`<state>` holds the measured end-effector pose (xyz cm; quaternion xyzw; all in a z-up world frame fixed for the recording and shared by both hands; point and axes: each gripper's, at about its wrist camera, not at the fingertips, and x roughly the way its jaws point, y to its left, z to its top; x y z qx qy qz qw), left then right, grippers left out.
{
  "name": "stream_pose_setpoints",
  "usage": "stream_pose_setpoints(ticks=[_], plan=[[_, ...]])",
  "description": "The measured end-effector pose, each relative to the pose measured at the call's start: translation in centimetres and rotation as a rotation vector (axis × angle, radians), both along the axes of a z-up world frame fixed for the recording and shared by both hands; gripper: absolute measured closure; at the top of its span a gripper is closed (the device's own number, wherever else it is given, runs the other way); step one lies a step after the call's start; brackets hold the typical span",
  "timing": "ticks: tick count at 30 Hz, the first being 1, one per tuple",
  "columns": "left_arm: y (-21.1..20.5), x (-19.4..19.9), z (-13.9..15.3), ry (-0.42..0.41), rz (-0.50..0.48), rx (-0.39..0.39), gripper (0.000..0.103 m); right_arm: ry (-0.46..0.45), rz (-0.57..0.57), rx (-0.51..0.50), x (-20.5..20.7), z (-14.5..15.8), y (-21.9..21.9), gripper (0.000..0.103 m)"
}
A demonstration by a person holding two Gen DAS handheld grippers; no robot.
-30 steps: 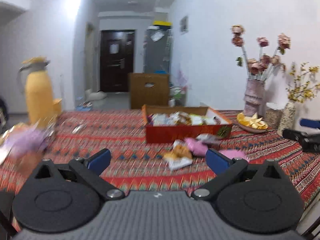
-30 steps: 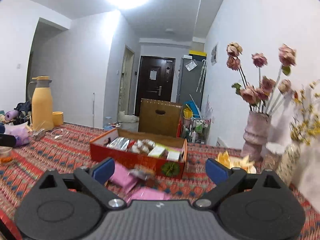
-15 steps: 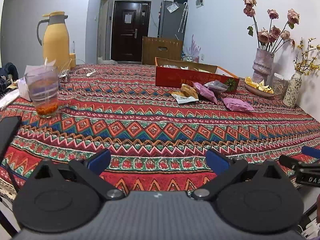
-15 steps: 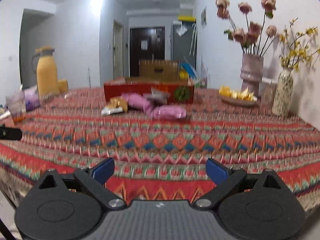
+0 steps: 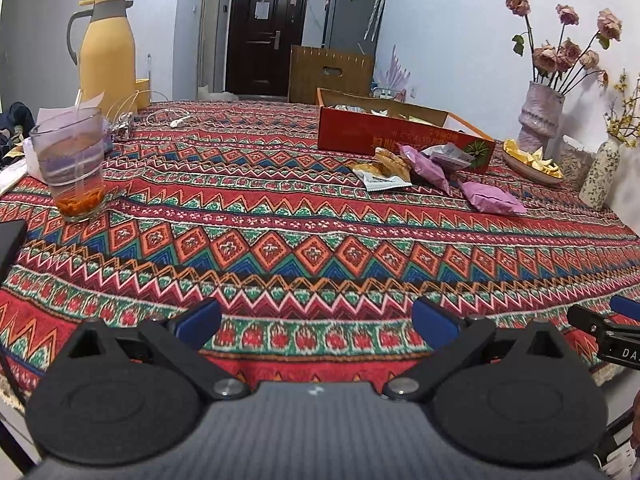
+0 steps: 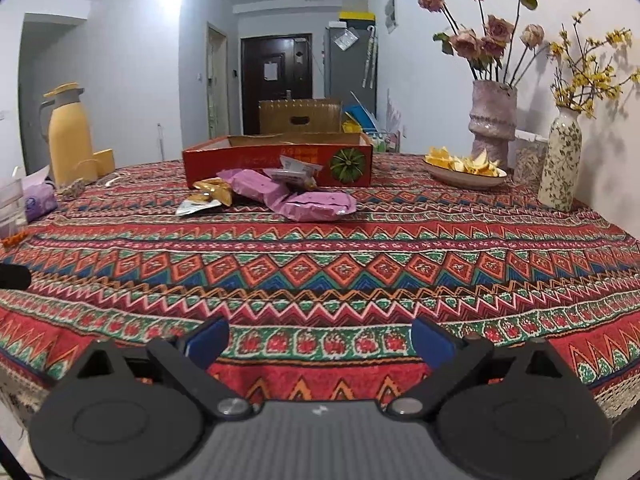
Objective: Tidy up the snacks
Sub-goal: 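Withdraw both tools from the box back toward the snack pile, then grasp a cookie packet with the right tool while the left tool reaches a pink packet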
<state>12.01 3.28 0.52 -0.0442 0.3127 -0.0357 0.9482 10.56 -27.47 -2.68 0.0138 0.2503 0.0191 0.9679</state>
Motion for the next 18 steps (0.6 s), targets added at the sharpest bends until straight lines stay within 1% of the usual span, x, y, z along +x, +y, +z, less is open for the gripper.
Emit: stream_pose_setpoints(ticks=[5, 10, 14, 18], plan=[[0.0, 2.7, -0.1, 0.031, -0.005, -0.007, 0.000, 0.011, -0.022, 0.013, 2.1, 0.2, -0.5, 0.005], [-1.1, 6.1, 0.8, 0.004, -0.062, 0.030, 0.000, 0.012, -0.016, 0.034, 4.9, 0.8, -0.8, 0.007], [-2.9, 10.4, 1.1, -0.008, -0.107, 0.063, 0.000, 0.005, 0.000, 0.043, 7.8, 1.5, -1.0, 0.007], [-4.8, 15.9, 1.2, 0.011, -0.145, 0.006, 0.000, 0.025, 0.009, 0.035, 11.5, 2.2, -1.1, 0.007]])
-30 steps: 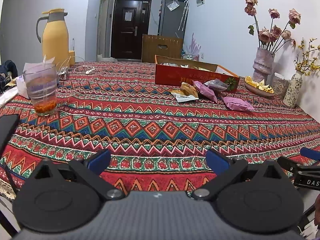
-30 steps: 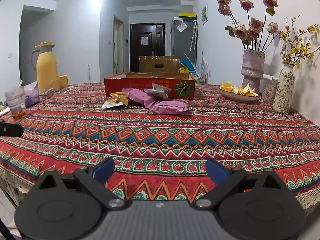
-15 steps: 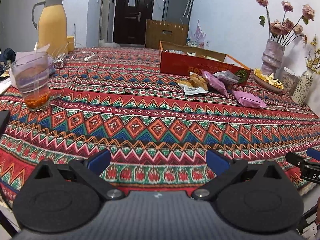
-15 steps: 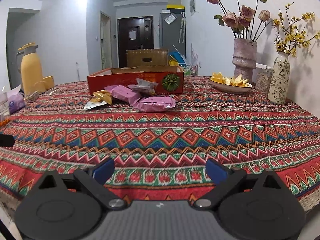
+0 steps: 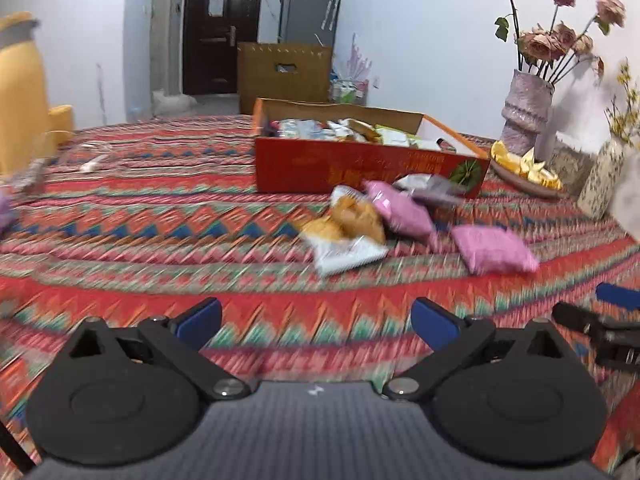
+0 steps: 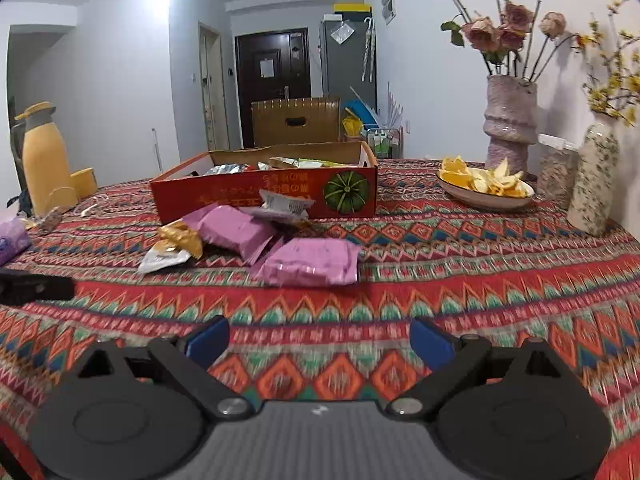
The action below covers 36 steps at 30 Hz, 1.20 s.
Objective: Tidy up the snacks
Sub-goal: 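Grasp a cookie packet with the right tool while the left tool reaches a pink packet, then grasp a thin white packet with the left tool while the right tool holds the cookie packet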
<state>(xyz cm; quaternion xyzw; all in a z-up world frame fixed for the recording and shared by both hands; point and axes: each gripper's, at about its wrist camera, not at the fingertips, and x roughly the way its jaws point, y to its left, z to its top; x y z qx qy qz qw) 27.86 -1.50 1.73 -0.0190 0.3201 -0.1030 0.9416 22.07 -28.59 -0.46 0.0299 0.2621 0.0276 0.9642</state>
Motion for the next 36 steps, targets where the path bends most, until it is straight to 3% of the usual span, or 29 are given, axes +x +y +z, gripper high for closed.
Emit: stream_pose_setpoints(ticks=[5, 8, 12, 15, 17, 19, 22, 24, 26, 28, 30, 34, 36], plan=[[-3.0, 6.2, -0.2, -0.061, -0.024, 0.054, 0.007, -0.016, 0.058, 0.015, 5.2, 2.4, -0.8, 0.008], [-3.9, 9.3, -1.1, -0.063, 0.008, 0.084, 0.016, -0.016, 0.093, 0.050, 9.5, 3.7, -1.2, 0.012], [-2.9, 12.2, -1.7, -0.051, 0.036, -0.007, 0.021, 0.017, 0.153, 0.116, 16.0, 4.0, -0.5, 0.015], [-3.2, 13.2, -2.4, -0.037, -0.039, -0.008, 0.023, 0.076, 0.170, 0.152, 21.0, 2.8, 0.5, 0.017], [-3.4, 13.9, -2.9, -0.009, -0.048, 0.006, 0.028, 0.133, 0.152, 0.130, 24.0, 1.6, 1.2, 0.026], [-3.1, 14.6, -3.4, 0.027, -0.050, -0.014, 0.030, 0.179, 0.143, 0.137, 25.7, 0.6, 1.2, 0.049], [-3.7, 14.6, -3.4, 0.005, -0.077, 0.002, 0.031, 0.200, 0.129, 0.196, 26.1, -0.1, 0.5, 0.054], [-4.6, 14.4, -3.5, -0.011, -0.130, 0.027, 0.027, 0.183, 0.128, 0.174, 25.5, 0.0, 0.4, 0.058], [-5.2, 14.0, -3.4, -0.024, -0.163, 0.049, 0.030, 0.169, 0.120, 0.145, 24.6, 0.3, 0.1, 0.059], [-4.9, 13.6, -3.2, -0.037, -0.167, 0.049, 0.064, 0.147, 0.116, 0.131, 23.0, 0.8, -0.6, 0.059], [-4.1, 13.5, -2.9, -0.022, -0.151, 0.022, 0.077, 0.121, 0.112, 0.121, 21.5, 1.4, -1.2, 0.059], [-2.1, 12.9, -1.8, -0.012, -0.122, -0.075, 0.092, 0.079, 0.108, 0.103, 17.7, 2.5, -2.3, 0.058], [-1.8, 12.0, -1.1, -0.025, -0.120, -0.087, 0.094, 0.065, 0.112, 0.099, 16.1, 2.7, -2.4, 0.058]])
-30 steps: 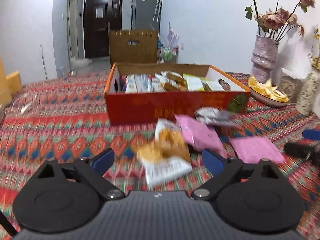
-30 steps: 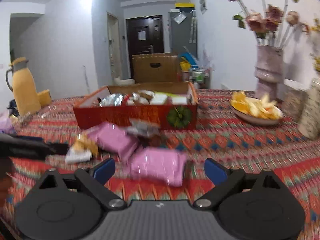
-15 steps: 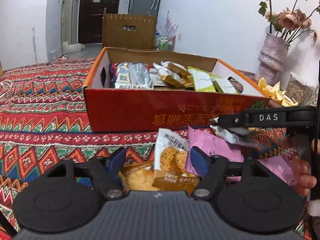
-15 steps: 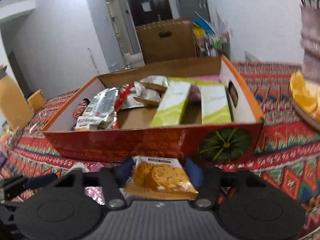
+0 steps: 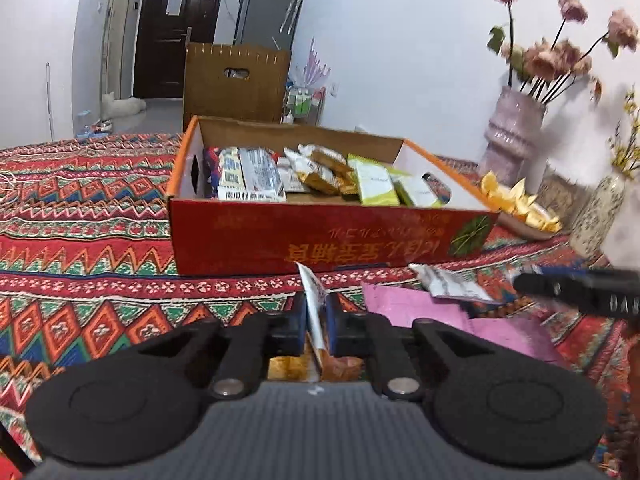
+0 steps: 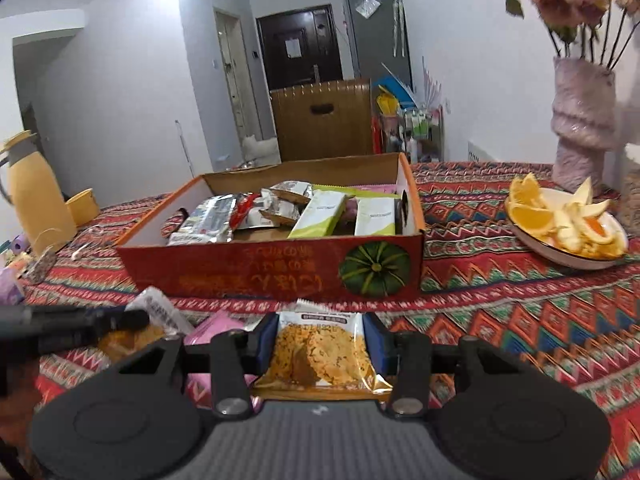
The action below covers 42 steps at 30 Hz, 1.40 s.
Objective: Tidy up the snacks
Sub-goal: 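Grasp a thin white packet with the left tool while the right tool holds the cookie packet, then carry both held packets over the cardboard box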
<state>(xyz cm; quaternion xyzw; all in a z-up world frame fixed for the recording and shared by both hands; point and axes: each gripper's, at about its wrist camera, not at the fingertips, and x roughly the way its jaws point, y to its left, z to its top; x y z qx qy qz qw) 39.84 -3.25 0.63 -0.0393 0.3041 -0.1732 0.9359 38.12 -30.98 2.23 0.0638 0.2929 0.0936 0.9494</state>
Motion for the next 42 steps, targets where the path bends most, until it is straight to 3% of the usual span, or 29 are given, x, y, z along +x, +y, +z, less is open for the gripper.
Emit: stream_pose_setpoints(ticks=[3, 8, 12, 15, 19, 24, 30, 34, 40, 42], plan=[[0.2, -2.6, 1.5, -0.021, 0.031, 0.015, 0.094, 0.000, -0.004, 0.020, -2.8, 0.3, -0.4, 0.058], [1.5, -9.9, 4.3, -0.089, 0.076, -0.040, 0.094, -0.038, -0.002, 0.020, -9.1, 0.7, 0.4, 0.058], [2.3, -16.3, 5.1, -0.117, 0.109, -0.021, 0.094, -0.078, 0.009, -0.108, -15.2, 0.8, 2.3, 0.058], [3.0, -20.1, 5.0, -0.096, 0.132, -0.007, 0.094, -0.070, 0.018, -0.120, -19.3, 0.5, 2.8, 0.058], [4.0, -23.1, 4.8, -0.088, 0.150, -0.002, 0.094, -0.042, 0.036, -0.106, -22.7, -0.2, 2.9, 0.058], [4.2, -25.0, 5.6, -0.119, 0.147, 0.001, 0.094, -0.046, 0.032, -0.095, -24.2, -0.5, 3.0, 0.058], [3.7, -24.9, 7.0, -0.161, 0.126, -0.001, 0.094, -0.064, 0.042, -0.089, -24.6, 0.1, 3.3, 0.058], [3.5, -22.5, 9.2, -0.197, 0.099, -0.010, 0.094, -0.086, 0.046, -0.078, -23.6, 1.0, 2.9, 0.058], [2.0, -14.1, 13.3, -0.308, 0.021, 0.023, 0.094, -0.184, 0.081, -0.096, -18.1, 4.7, 1.9, 0.058], [1.1, -9.9, 14.0, -0.308, 0.011, 0.022, 0.094, -0.214, 0.082, -0.117, -14.8, 6.1, 1.6, 0.058]])
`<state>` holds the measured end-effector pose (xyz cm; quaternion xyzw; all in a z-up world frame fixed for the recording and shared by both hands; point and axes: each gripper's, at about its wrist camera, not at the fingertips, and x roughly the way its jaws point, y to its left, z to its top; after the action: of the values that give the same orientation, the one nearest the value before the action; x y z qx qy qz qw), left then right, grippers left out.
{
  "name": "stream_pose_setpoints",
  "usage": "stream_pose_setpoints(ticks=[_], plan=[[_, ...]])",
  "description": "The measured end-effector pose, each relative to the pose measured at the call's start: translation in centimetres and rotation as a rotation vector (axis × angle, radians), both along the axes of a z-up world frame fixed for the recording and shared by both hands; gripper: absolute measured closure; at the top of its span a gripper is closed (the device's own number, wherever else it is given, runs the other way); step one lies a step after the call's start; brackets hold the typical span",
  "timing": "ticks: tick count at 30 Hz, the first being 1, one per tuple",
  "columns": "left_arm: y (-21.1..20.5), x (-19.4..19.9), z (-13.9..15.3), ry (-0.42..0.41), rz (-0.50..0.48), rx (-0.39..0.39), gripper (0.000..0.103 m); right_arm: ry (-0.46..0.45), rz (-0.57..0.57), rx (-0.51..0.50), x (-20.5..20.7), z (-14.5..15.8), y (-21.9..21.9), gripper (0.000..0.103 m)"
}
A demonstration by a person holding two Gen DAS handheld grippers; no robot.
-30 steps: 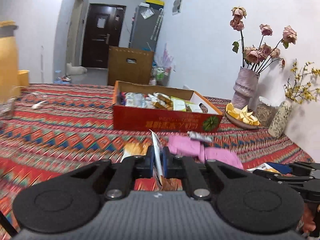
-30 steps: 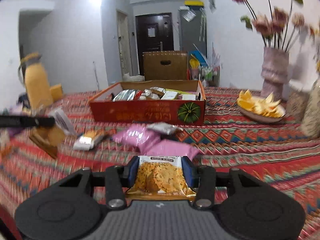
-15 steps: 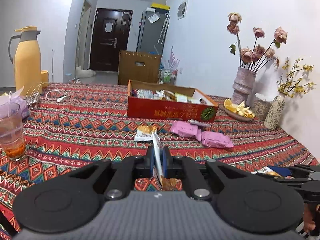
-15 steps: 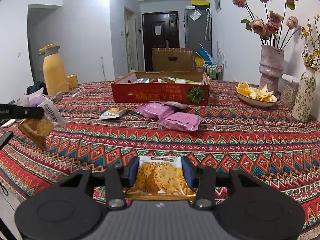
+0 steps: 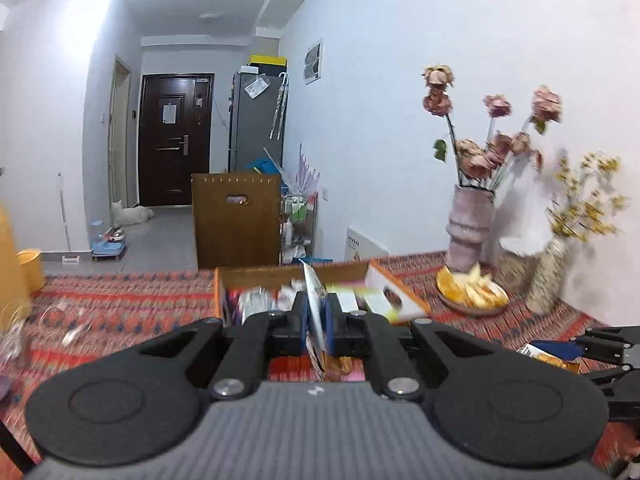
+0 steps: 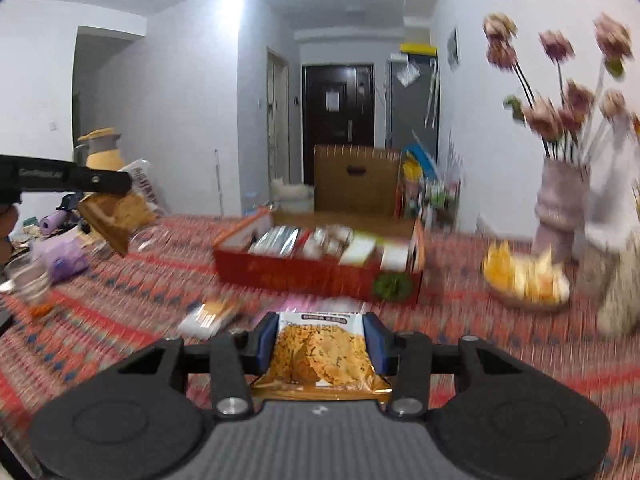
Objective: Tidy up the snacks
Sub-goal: 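Carry both held packets over the cardboard box, then open both tools to drop the packets into the box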
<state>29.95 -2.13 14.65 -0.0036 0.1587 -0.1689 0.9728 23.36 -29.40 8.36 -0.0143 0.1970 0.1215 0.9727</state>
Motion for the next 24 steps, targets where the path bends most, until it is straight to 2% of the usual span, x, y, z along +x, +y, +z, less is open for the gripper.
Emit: stream_pose_setpoints(ticks=[4, 7, 9, 12, 14, 16, 20, 22, 24], plan=[[-1.8, 8.7, -0.1, 0.060, -0.008, -0.016, 0.094, -0.002, 0.006, 0.033, 8.3, 2.1, -0.8, 0.058], [-3.1, 15.3, -1.4, 0.134, 0.001, -0.069, 0.094, 0.056, 0.008, 0.100, 15.5, 2.3, -1.2, 0.058], [-3.9, 19.3, -2.8, 0.201, -0.004, -0.118, 0.094, 0.094, -0.024, 0.080, 20.1, 1.8, -0.9, 0.058], [-5.2, 23.9, -5.4, 0.243, 0.038, -0.130, 0.094, 0.126, -0.065, 0.011, 26.1, 0.1, 0.1, 0.058], [-5.3, 26.4, -7.4, 0.281, 0.089, -0.170, 0.094, 0.160, -0.089, 0.000, 29.4, -1.3, 0.7, 0.058], [-5.4, 28.5, -9.3, 0.328, 0.109, -0.191, 0.094, 0.183, -0.123, -0.067, 32.1, -3.0, 1.6, 0.058], [-5.3, 29.9, -11.6, 0.335, 0.157, -0.121, 0.086, 0.232, -0.160, -0.170, 34.9, -6.3, 3.1, 0.057], [-4.6, 29.5, -11.6, 0.329, 0.147, -0.126, 0.066, 0.255, -0.145, -0.208, 35.5, -7.5, 3.8, 0.056], [-4.1, 28.7, -11.0, 0.301, 0.152, -0.122, 0.063, 0.262, -0.080, -0.181, 35.8, -7.7, 4.2, 0.055]])
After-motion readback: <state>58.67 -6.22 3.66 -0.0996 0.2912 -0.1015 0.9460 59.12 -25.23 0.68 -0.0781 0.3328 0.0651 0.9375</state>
